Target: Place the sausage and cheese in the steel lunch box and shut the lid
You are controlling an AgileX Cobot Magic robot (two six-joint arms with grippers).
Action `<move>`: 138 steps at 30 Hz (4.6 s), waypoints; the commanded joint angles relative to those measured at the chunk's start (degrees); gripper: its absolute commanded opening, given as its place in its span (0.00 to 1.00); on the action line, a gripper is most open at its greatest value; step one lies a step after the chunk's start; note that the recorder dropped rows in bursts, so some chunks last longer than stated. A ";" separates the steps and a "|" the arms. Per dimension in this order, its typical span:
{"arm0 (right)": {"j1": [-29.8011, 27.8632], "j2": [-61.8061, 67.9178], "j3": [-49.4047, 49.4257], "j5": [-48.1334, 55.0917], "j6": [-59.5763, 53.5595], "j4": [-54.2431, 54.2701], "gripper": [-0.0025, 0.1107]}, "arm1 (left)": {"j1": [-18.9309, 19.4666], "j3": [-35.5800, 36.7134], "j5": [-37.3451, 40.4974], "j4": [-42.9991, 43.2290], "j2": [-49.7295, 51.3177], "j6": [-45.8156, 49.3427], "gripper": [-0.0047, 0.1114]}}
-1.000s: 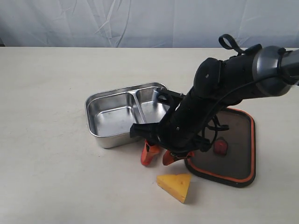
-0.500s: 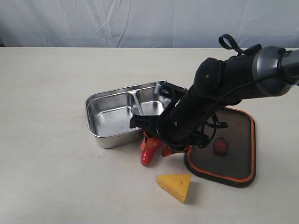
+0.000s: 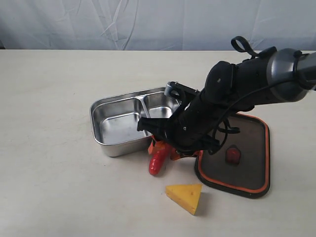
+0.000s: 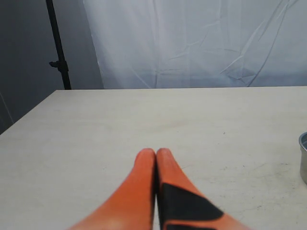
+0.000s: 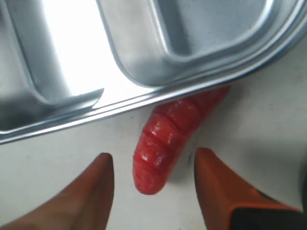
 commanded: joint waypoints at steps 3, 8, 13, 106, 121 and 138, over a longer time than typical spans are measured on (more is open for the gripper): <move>-0.08 0.23 -0.29 -1.25 0.01 -0.41 0.47 | -0.09 0.21 -0.71 -0.13 -0.29 0.05 0.04; -0.08 3.23 -0.29 -0.74 0.18 1.14 0.47 | -0.09 0.21 -0.71 -0.13 -0.29 0.05 0.04; -0.08 4.65 -0.29 -0.74 0.18 2.54 0.47 | -0.09 0.21 -0.71 -0.13 -0.29 0.05 0.04; -0.10 7.30 -33.39 30.91 -6.80 -16.37 0.41 | -0.09 0.21 -0.71 -0.13 -0.29 0.05 0.04; -0.10 -17.66 -13.94 37.99 -21.33 -20.67 0.41 | -0.09 0.21 -0.71 -0.13 -0.29 0.05 0.04; -0.10 -12.87 -1.97 28.57 -44.60 -14.33 0.58 | -0.09 0.21 -0.71 -0.13 -0.29 0.05 0.04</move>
